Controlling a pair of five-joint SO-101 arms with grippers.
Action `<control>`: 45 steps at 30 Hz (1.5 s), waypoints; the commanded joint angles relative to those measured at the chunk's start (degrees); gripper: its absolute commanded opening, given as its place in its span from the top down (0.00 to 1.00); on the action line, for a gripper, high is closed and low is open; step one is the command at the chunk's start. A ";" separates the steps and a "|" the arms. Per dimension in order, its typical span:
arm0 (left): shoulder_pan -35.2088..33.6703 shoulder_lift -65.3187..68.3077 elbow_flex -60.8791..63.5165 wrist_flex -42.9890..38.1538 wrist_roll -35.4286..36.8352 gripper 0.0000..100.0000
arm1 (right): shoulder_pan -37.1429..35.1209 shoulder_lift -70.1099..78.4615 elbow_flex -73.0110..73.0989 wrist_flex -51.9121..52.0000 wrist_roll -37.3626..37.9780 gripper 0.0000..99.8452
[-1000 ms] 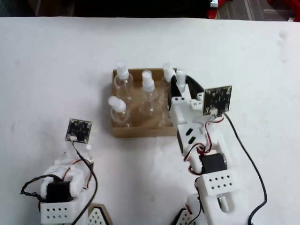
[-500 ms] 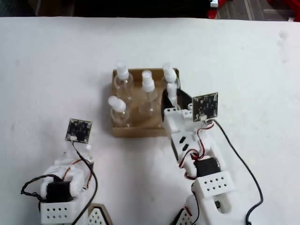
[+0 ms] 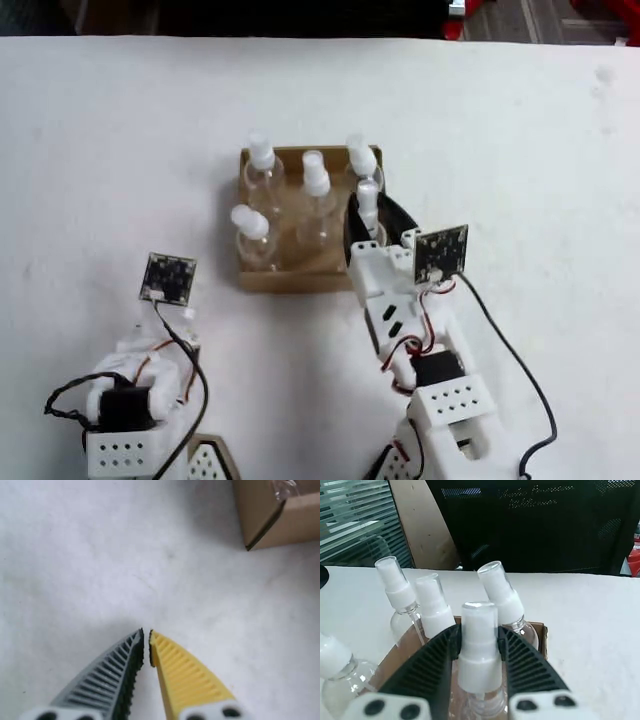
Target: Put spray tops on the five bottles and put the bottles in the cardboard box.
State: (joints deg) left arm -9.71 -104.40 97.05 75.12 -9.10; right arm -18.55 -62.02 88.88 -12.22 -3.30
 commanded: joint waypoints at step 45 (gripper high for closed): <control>0.75 -0.48 -0.09 -1.32 -0.35 0.97 | -0.75 -28.44 7.47 15.96 0.79 0.98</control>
State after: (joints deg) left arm -9.71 -104.40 97.05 75.12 -9.10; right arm -18.46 -88.48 94.42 7.47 -3.30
